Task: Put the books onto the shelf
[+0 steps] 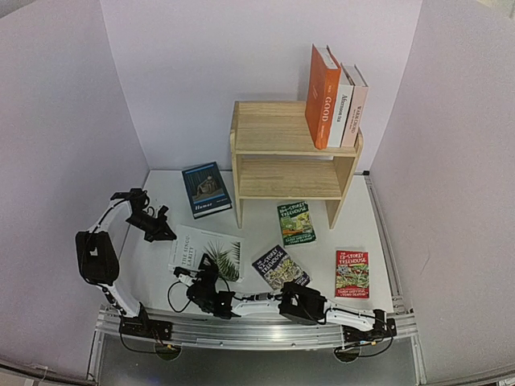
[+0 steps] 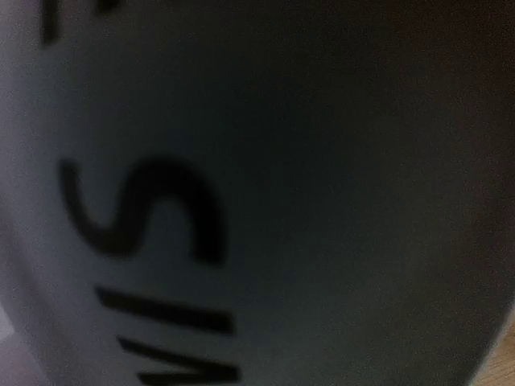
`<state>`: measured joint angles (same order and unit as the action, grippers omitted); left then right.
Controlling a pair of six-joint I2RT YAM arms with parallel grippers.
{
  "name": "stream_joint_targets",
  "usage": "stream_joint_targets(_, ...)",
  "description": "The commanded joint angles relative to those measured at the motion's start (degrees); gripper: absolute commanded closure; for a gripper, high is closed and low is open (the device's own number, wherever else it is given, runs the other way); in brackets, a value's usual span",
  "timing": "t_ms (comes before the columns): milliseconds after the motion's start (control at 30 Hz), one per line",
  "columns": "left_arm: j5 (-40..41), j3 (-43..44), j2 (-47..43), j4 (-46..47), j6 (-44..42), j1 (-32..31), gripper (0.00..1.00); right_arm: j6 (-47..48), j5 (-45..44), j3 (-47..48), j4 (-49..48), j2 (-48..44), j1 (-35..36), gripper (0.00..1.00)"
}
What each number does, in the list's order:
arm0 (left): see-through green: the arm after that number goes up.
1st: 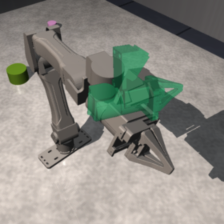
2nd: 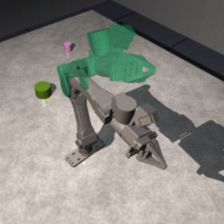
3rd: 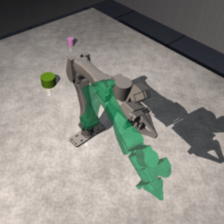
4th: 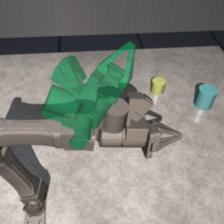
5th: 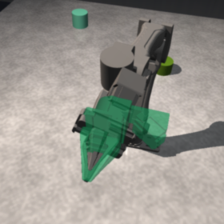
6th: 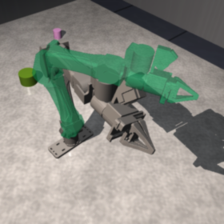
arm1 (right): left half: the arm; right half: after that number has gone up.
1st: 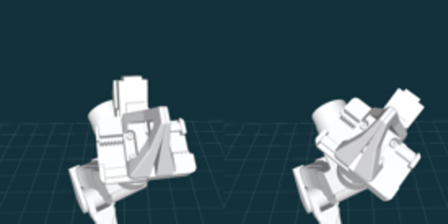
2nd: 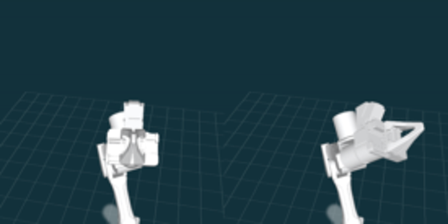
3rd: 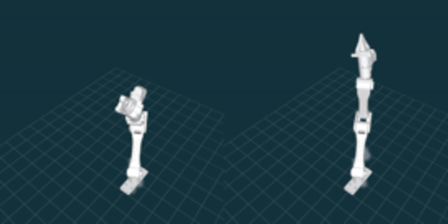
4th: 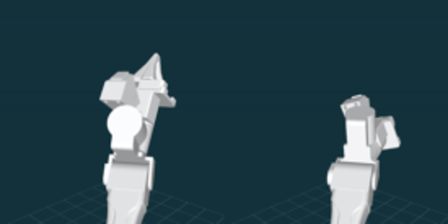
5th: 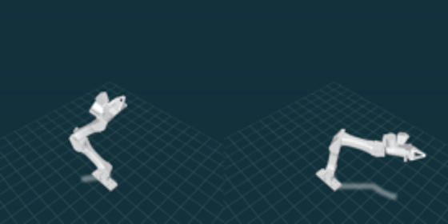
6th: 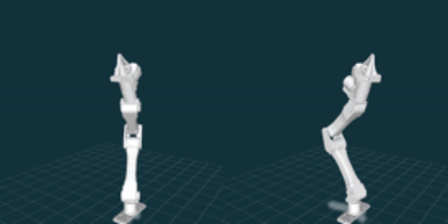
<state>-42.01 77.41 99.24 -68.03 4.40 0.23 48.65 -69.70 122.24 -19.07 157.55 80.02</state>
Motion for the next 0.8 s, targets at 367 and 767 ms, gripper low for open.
stream_joint_targets(367,-5.8,7.8,-3.8,-3.3,-2.6,3.4,0.23,-4.7,1.4,-3.8,-10.0,-10.7,-0.7,0.87)
stream_joint_targets(767,3.0,22.4,-8.4,-0.5,-4.0,10.3,0.19,-46.8,41.4,-11.6,16.9,-33.1,-5.9,0.91)
